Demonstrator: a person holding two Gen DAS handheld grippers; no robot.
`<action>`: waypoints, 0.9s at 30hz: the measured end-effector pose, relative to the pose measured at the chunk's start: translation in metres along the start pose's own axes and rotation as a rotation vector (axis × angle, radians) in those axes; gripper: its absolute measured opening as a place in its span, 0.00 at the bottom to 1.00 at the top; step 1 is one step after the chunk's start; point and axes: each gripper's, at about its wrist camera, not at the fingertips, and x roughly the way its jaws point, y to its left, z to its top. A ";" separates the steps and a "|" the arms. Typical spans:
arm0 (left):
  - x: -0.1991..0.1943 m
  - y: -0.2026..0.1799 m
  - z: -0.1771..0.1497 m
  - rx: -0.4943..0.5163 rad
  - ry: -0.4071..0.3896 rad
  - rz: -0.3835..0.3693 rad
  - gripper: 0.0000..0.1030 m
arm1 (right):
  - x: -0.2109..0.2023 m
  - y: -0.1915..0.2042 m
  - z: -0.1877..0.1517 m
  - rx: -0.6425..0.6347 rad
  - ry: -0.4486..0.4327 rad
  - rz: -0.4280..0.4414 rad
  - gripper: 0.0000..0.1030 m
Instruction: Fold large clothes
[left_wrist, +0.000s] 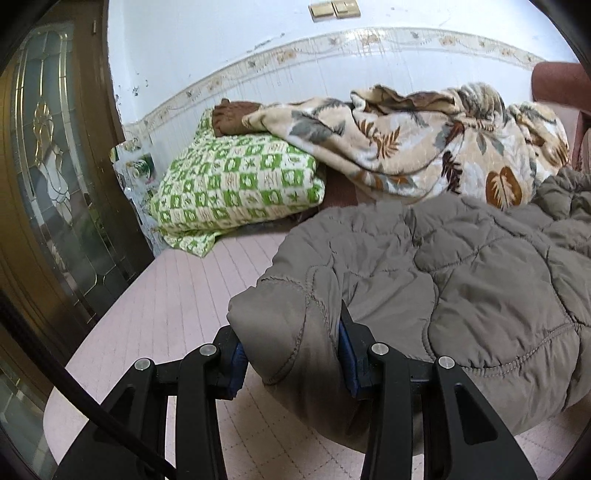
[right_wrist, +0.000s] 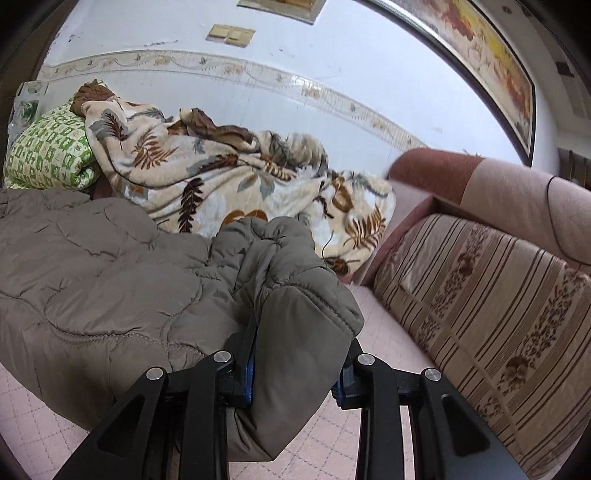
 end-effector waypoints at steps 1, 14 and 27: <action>-0.004 0.002 0.002 -0.006 -0.011 0.002 0.39 | -0.002 0.000 0.001 -0.001 -0.005 0.000 0.31; -0.068 0.018 0.009 -0.014 -0.119 -0.029 0.39 | -0.059 -0.026 0.013 0.033 -0.086 0.032 0.31; -0.108 0.023 -0.068 0.049 0.008 -0.048 0.42 | -0.106 -0.040 -0.036 0.038 -0.027 0.066 0.31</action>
